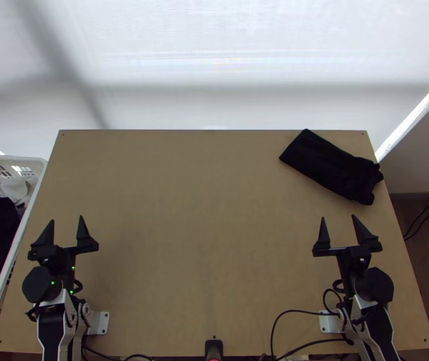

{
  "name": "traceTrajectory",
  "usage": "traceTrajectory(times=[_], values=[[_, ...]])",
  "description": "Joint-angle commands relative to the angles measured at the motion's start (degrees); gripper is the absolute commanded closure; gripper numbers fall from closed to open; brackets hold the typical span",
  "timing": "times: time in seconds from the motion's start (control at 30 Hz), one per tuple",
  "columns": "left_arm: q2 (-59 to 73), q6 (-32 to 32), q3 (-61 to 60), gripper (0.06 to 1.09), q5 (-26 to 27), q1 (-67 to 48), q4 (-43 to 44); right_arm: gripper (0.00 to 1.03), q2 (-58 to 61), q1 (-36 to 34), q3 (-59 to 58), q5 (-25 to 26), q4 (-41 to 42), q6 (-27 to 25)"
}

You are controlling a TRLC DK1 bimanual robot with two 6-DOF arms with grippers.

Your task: Fold the t-shirt

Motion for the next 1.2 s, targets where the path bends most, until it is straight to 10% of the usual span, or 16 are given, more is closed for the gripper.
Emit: traceTrajectory(times=[0.0,0.37,1.17], values=[[-0.5,2.7,-1.2,0.1,-0.7,3.0,0.1,0.03,-0.4,-0.3,-0.6,0.1,-0.6,-0.8],[5.3,0.0,14.5,0.1,-3.1,10.6,-7.5,0.03,-0.4,-0.3,-0.6,0.1,-0.6,-0.8],[81.9,-6.0,71.2,0.11,0.8,40.0,-28.0,0.03,-0.4,-0.3,-0.6,0.1,-0.6,-0.8]])
